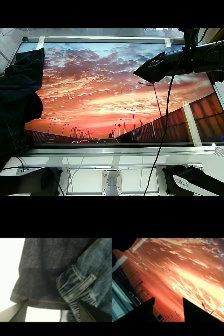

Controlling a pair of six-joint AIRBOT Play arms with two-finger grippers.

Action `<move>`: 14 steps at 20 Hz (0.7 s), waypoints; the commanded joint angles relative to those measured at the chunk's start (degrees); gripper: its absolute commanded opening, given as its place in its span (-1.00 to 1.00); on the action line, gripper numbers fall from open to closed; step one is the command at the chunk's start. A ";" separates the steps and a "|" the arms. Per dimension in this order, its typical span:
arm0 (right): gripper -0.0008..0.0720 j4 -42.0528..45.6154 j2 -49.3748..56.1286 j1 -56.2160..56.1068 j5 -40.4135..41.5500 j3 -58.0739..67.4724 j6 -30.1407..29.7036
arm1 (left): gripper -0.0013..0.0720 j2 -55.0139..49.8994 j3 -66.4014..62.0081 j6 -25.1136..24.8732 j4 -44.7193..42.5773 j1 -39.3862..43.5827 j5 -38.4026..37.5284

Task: Fold the clothes and pants, and hang the long-sleeved shirts on hangers.

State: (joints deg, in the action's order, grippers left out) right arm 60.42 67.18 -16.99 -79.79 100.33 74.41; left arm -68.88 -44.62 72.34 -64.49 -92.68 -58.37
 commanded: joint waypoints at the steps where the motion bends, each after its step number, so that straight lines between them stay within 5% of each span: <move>1: 0.15 0.24 0.00 -0.07 1.77 -0.02 2.86 | 0.92 -8.90 -3.28 -16.70 15.61 -6.21 -8.31; 6: 0.15 0.13 0.00 -0.07 6.32 -0.02 3.08 | 0.70 -13.44 -7.10 -16.70 18.56 0.04 -10.01; 10: 0.15 0.15 0.00 -0.07 6.32 -0.02 3.06 | -0.29 -13.86 -7.34 -16.65 18.23 6.32 -7.93; 11: 0.15 0.20 0.00 -0.07 6.34 -0.02 3.06 | -0.89 -13.97 -7.34 -16.65 18.25 7.56 -7.28; 14: 0.15 0.26 -0.02 -0.04 6.40 0.04 3.06 | -0.93 -12.79 -8.41 -16.20 22.88 10.69 -8.15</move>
State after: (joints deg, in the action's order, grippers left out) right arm 60.60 67.18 -16.99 -73.67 100.33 77.38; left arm -82.26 -52.14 56.18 -45.80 -85.10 -66.19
